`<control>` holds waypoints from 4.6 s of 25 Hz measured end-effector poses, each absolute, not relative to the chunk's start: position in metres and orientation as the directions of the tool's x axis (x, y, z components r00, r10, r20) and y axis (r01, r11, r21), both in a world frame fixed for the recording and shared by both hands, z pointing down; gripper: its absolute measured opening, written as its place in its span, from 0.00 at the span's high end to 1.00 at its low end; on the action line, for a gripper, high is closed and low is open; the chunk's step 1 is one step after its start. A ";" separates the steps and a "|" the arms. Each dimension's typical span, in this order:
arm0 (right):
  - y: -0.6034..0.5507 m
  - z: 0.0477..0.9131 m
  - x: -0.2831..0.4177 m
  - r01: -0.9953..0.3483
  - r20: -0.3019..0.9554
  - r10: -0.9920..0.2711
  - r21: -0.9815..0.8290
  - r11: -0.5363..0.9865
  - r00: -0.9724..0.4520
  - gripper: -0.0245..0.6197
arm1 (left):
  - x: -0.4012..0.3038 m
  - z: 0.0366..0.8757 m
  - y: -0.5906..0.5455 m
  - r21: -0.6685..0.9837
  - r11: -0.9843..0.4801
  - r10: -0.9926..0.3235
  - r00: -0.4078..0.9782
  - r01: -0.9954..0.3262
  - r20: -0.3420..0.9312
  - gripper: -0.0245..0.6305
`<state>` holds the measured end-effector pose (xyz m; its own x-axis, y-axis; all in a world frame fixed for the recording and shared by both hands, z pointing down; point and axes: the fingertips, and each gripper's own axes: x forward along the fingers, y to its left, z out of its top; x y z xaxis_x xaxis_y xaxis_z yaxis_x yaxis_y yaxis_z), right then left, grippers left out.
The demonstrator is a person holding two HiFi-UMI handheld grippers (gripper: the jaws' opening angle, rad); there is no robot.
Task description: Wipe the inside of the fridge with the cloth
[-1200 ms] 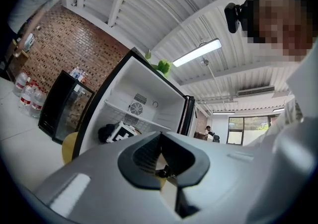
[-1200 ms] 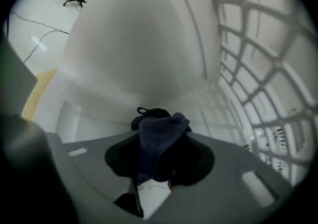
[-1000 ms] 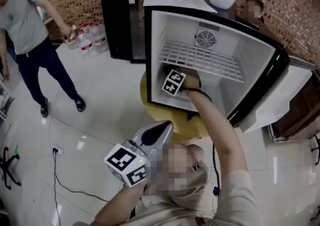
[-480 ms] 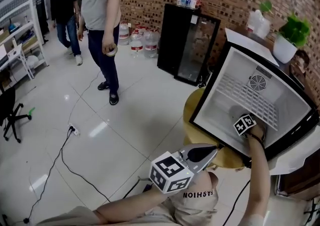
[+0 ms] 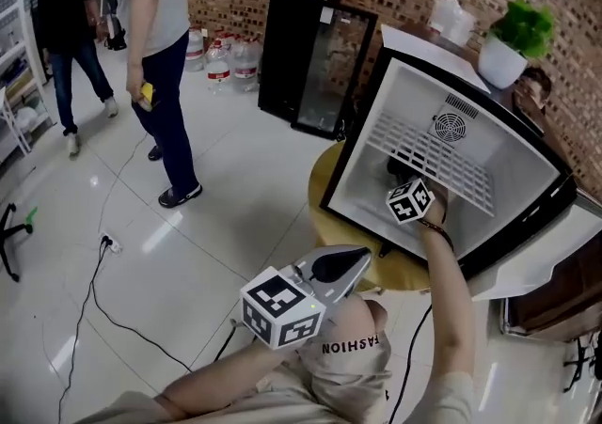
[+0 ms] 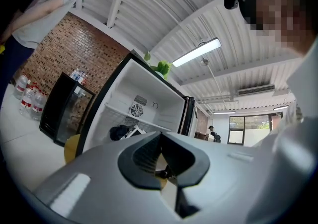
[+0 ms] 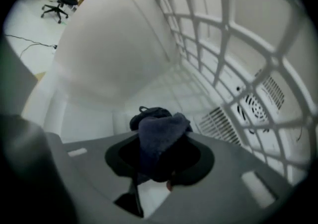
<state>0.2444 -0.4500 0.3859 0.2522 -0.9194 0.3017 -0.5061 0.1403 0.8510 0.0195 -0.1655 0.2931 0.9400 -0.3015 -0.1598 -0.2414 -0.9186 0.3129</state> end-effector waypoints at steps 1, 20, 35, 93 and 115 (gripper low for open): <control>-0.458 0.380 0.231 -0.512 0.270 -0.937 0.850 0.123 0.223 0.77 | 0.017 0.292 -0.167 0.312 -0.917 -0.308 0.937 -0.248 -0.163 0.96; -0.445 0.347 0.111 -0.592 0.137 -0.988 0.792 0.152 -0.070 0.78 | 0.002 0.274 -0.172 0.310 -0.921 -0.309 0.927 -0.237 -0.211 0.96; -0.473 0.388 0.165 -0.363 0.207 -0.972 0.919 0.155 0.111 0.78 | 0.006 0.276 -0.170 0.299 -0.921 -0.315 0.928 -0.249 -0.198 0.96; -0.466 0.421 0.124 -0.439 0.392 -0.919 0.834 0.333 0.046 0.77 | 0.022 0.305 -0.164 0.347 -0.911 -0.280 0.951 -0.221 -0.130 0.96; -0.359 0.462 0.394 -0.391 0.531 -0.295 0.819 0.421 0.794 0.78 | 0.015 0.285 -0.163 0.339 -0.917 -0.280 0.944 -0.210 -0.174 0.96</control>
